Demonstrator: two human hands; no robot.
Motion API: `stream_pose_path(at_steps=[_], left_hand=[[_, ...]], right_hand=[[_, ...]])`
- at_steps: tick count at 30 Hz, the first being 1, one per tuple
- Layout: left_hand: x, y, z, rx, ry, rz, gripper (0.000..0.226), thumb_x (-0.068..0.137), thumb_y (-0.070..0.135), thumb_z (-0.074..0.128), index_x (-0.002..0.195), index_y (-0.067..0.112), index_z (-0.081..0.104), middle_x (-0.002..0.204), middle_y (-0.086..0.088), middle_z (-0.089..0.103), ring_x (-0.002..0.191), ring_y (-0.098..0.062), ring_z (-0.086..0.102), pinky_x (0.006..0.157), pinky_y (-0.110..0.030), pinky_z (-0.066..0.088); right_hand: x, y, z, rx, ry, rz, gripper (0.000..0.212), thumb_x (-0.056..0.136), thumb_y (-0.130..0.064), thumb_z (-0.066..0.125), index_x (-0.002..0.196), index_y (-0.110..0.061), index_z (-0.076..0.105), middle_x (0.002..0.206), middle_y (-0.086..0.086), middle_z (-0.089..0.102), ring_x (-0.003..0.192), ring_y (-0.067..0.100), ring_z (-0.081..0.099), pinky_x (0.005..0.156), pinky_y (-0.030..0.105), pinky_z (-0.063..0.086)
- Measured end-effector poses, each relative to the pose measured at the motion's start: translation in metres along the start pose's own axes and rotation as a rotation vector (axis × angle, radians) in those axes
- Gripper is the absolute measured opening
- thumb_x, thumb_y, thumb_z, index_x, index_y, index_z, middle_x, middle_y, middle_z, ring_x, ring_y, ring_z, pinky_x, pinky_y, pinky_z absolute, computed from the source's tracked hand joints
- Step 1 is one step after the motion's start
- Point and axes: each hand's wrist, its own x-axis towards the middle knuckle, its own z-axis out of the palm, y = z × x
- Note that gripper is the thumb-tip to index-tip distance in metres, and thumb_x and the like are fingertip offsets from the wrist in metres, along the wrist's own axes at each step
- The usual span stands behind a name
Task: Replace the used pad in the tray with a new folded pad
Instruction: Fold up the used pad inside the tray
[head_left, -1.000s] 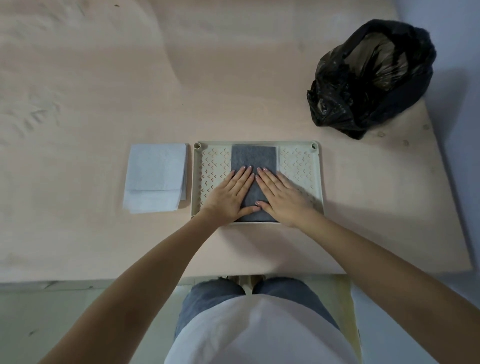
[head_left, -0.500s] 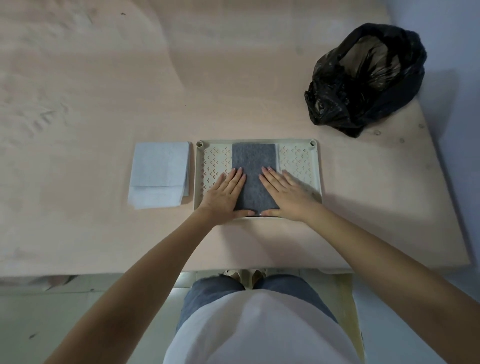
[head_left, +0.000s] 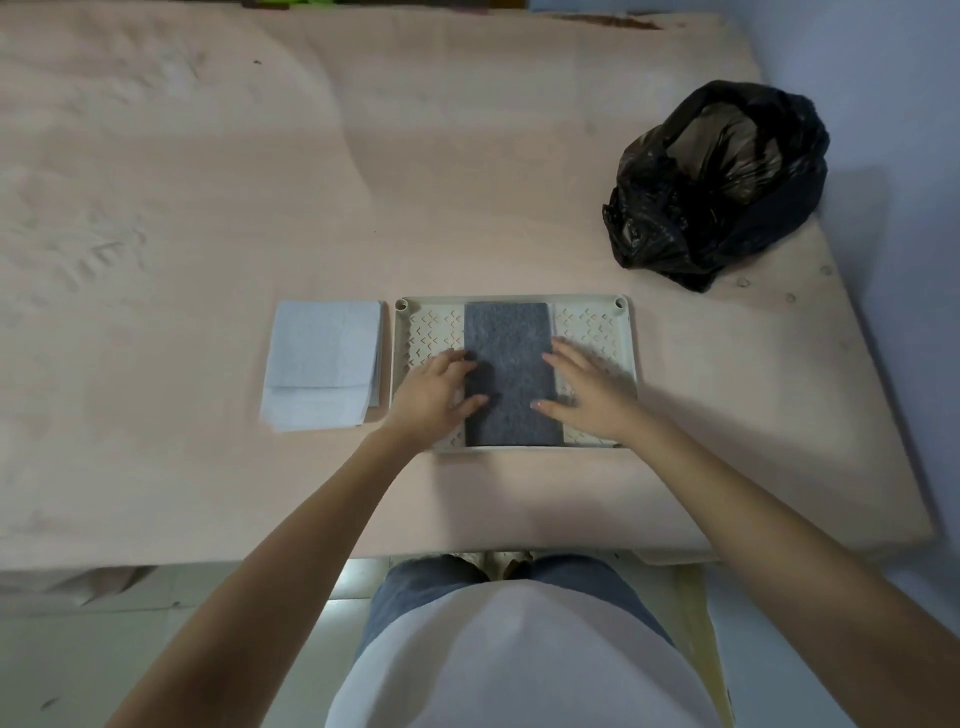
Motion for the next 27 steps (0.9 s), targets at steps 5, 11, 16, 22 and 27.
stream_pose_path(at_steps=[5,11,16,22,27], left_hand=[[0.025,0.009,-0.014,-0.305,0.128,-0.346,0.04,0.091,0.031,0.058,0.125,0.012,0.051,0.126,-0.005,0.052,0.101,-0.024,0.06,0.085,-0.034,0.049],[0.061,0.011,-0.023,-0.712,0.006,-0.666,0.036,0.092,0.013,0.057,0.124,0.002,0.045,0.077,-0.01,0.063,0.056,-0.02,0.063,0.054,-0.031,0.058],[0.076,0.007,-0.02,-0.62,-0.064,-0.646,0.014,0.087,0.016,0.066,0.089,0.005,0.058,0.064,-0.007,0.062,0.052,-0.017,0.061,0.049,-0.026,0.054],[0.083,0.003,-0.016,-0.54,-0.183,-0.666,0.032,0.079,0.03,0.074,0.064,0.008,0.055,0.054,-0.006,0.058,0.042,-0.014,0.052,0.04,-0.021,0.042],[0.084,0.002,-0.018,-0.568,-0.181,-0.609,0.029,0.077,0.027,0.076,0.062,0.012,0.056,0.054,0.001,0.052,0.046,-0.009,0.047,0.036,-0.015,0.035]], right_hand=[[0.025,-0.012,-0.01,0.436,0.233,0.351,0.044,0.087,-0.025,0.063,0.126,-0.01,0.049,0.12,0.005,0.054,0.098,0.018,0.059,0.085,0.03,0.047],[0.051,-0.019,-0.022,0.744,0.106,0.632,0.027,0.086,-0.018,0.066,0.107,-0.004,0.056,0.079,0.007,0.062,0.067,0.016,0.062,0.068,0.031,0.058],[0.065,-0.021,-0.024,0.687,0.08,0.668,0.02,0.08,-0.019,0.073,0.085,-0.01,0.057,0.07,0.005,0.06,0.062,0.013,0.061,0.053,0.024,0.051],[0.072,-0.021,-0.022,0.665,-0.002,0.649,0.021,0.071,-0.017,0.078,0.077,-0.008,0.06,0.061,0.005,0.058,0.052,0.014,0.054,0.045,0.024,0.04],[0.067,-0.021,-0.027,0.715,-0.021,0.617,0.025,0.072,-0.018,0.08,0.079,-0.009,0.058,0.062,0.002,0.054,0.05,0.01,0.049,0.038,0.02,0.036]])
